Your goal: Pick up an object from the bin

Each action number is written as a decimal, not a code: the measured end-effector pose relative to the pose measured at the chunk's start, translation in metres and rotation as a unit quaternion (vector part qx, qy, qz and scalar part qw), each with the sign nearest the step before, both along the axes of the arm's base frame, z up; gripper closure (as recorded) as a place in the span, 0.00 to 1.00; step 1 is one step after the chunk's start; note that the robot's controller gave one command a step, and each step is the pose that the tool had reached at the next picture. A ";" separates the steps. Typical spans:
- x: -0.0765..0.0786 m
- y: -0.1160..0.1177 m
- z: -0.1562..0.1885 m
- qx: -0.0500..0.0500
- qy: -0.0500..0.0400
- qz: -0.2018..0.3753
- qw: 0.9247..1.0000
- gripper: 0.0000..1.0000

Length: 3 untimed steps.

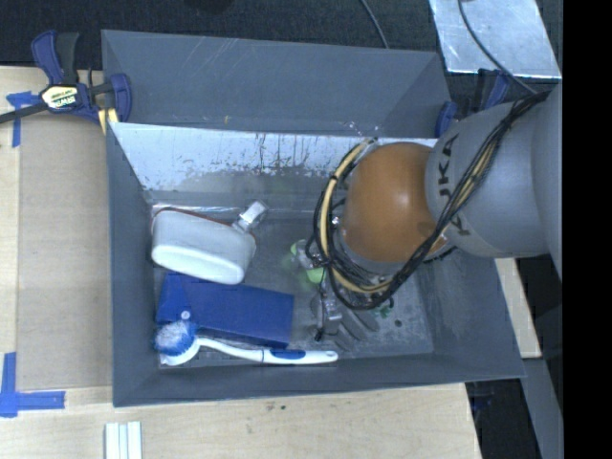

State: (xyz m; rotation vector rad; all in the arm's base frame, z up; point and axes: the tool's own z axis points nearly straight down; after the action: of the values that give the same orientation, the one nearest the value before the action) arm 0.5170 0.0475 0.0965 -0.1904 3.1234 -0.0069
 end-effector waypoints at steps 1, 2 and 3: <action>0.042 -0.013 0.031 -0.002 -0.003 0.123 0.992 0.00; 0.000 0.034 0.004 0.002 0.003 0.053 0.999 0.00; 0.040 -0.011 0.029 -0.002 -0.006 0.072 0.997 0.00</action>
Offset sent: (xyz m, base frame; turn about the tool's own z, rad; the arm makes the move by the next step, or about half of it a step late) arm 0.0022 0.0307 0.0052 -0.1026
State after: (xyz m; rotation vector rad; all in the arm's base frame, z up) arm 0.5572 0.0370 0.1250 -0.4115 3.0891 -0.0128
